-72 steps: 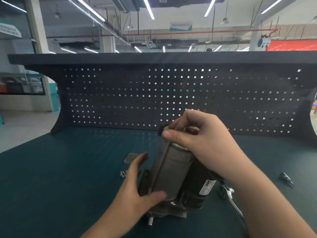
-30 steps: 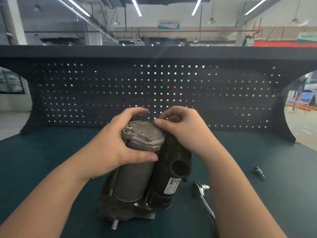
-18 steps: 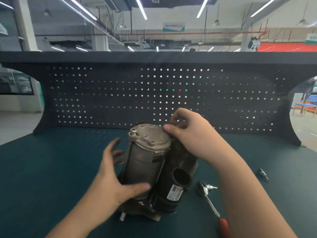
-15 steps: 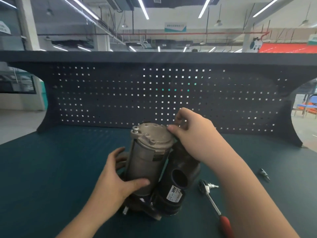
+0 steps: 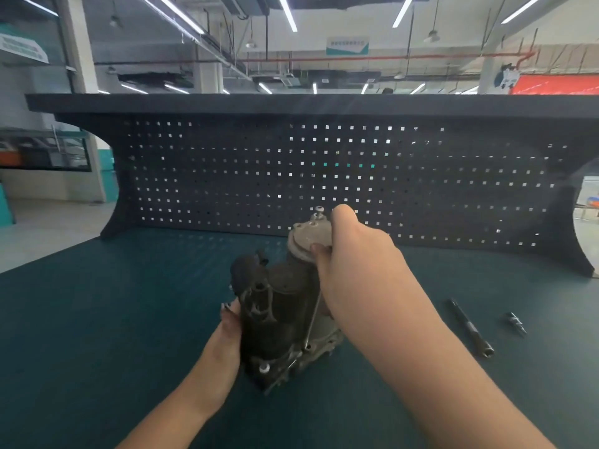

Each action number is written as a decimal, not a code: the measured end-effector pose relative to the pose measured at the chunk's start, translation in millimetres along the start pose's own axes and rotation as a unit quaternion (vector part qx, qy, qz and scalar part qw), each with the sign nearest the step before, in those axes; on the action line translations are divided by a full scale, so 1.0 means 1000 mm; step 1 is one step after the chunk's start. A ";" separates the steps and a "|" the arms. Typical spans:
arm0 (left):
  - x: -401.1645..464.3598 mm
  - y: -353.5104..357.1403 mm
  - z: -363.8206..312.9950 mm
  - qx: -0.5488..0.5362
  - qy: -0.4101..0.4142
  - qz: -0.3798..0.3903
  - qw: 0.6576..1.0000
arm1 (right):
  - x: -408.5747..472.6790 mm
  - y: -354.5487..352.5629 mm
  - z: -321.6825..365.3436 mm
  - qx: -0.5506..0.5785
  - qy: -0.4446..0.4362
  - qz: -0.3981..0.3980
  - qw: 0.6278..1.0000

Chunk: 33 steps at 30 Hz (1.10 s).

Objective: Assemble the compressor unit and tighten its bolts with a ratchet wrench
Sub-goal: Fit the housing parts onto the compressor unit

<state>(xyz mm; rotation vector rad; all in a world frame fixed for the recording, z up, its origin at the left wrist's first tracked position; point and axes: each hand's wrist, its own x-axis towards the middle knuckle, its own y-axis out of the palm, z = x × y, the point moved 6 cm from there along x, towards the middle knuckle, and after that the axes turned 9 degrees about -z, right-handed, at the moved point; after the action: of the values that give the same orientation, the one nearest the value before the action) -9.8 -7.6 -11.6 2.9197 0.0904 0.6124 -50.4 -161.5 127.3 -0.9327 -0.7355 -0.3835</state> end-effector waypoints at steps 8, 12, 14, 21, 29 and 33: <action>-0.005 0.005 0.001 0.108 0.034 -0.074 0.991 | 0.026 0.010 -0.020 0.108 -0.034 -0.003 0.994; -0.001 0.006 -0.001 0.093 0.044 -0.063 0.993 | 0.031 0.010 -0.030 0.146 -0.025 -0.042 0.988; -0.002 0.008 0.000 0.086 0.042 -0.057 0.994 | 0.032 0.009 -0.031 0.175 -0.020 -0.052 0.983; -0.002 0.010 -0.002 0.093 0.050 -0.031 0.994 | 0.037 0.003 -0.038 0.227 -0.022 -0.037 0.973; -0.003 0.013 -0.003 0.120 0.072 -0.021 0.990 | 0.041 0.001 -0.047 0.281 -0.083 -0.038 0.955; 0.000 0.012 -0.001 0.110 0.072 -0.028 0.991 | 0.040 0.008 -0.050 0.325 -0.096 -0.057 0.939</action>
<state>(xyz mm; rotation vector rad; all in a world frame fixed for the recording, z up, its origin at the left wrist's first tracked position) -10.4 -19.5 -8.6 3.0649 0.2728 0.8537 2.2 -198.2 132.7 -0.3031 -1.0167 -0.1277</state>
